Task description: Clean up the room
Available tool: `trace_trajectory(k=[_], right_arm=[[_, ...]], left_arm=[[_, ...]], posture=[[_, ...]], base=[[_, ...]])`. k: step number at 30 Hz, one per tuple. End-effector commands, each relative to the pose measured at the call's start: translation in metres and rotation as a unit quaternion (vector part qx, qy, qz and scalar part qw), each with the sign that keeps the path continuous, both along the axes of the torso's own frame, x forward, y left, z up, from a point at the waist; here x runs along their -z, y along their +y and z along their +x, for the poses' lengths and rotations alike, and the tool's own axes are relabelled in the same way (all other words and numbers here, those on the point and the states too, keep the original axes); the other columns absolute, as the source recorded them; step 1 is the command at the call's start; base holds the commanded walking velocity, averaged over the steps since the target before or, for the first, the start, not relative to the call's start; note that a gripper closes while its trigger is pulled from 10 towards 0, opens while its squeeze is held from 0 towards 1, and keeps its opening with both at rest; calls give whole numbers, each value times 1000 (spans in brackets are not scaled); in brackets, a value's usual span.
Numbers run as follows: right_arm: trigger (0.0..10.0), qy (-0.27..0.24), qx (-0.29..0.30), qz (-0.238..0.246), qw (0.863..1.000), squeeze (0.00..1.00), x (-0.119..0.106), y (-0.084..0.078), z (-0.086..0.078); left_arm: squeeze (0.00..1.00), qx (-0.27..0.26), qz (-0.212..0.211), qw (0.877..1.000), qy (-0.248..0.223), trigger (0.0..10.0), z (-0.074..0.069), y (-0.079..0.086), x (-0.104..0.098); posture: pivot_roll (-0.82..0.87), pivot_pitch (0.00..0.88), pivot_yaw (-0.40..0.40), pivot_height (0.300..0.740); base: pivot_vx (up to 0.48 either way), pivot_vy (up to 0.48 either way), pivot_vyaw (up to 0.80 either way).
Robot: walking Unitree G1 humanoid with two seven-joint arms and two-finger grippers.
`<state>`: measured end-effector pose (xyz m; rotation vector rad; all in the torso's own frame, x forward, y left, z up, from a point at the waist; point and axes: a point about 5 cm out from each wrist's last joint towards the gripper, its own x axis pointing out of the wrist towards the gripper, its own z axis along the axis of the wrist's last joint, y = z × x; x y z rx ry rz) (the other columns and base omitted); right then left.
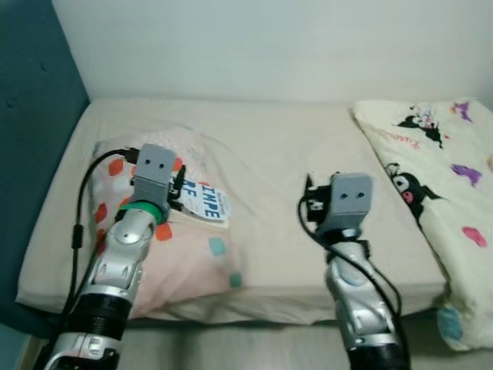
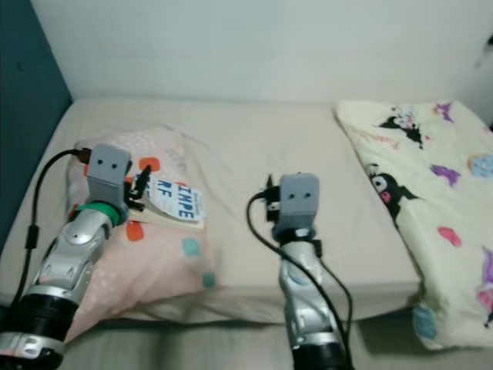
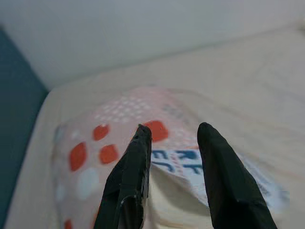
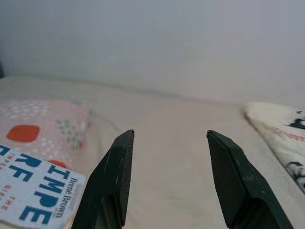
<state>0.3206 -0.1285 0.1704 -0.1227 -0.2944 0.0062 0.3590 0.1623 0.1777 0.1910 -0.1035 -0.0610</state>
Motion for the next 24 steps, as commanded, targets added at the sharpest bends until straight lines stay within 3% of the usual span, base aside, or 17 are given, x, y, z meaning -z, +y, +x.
trace_trajectory(k=[1, 11, 13, 20, 22, 23, 24], right_arm=[[10000, 7, 13, -1, 1000, 0, 5, -7, -2], [10000, 7, 14, -5, 1000, 0, 6, -7, -3], [10000, 12, -1, -11, 1000, 0, 10, -4, -5], [10000, 21, -16, -2, 1000, 0, 14, -1, -7], [10000, 26, -24, 5, 999, 0, 17, -1, -7], [10000, 26, -24, 5, 999, 0, 17, -1, -7], [10000, 28, -26, 7, 999, 0, 18, -1, -7]], left_arm=[[0, 10, -5, 1000, 22, 10000, -1, -4, 9], [0, 36, 13, 999, 16, 10000, -6, -8, 9], [0, 60, 93, 994, 6, 10000, -16, -10, 17], [0, 63, 123, 990, 28, 10000, -27, -1, 32], [0, 77, 193, 978, 31, 10000, -32, 7, 39], [0, 77, 193, 978, 31, 10000, -32, 7, 39], [0, 84, 222, 971, 32, 10000, -34, 10, 42]], posture=[[-58, 106, 72, 721], [-57, 110, 73, 721], [-54, 114, 74, 721], [-33, 121, 61, 721], [-22, 119, 49, 721], [-22, 119, 49, 721], [-22, 119, 49, 721]], base=[[0, 0, 0], [0, 0, 0], [0, 0, 0], [0, 0, 0], [0, 0, 0], [0, 0, 0], [0, 0, 0]])
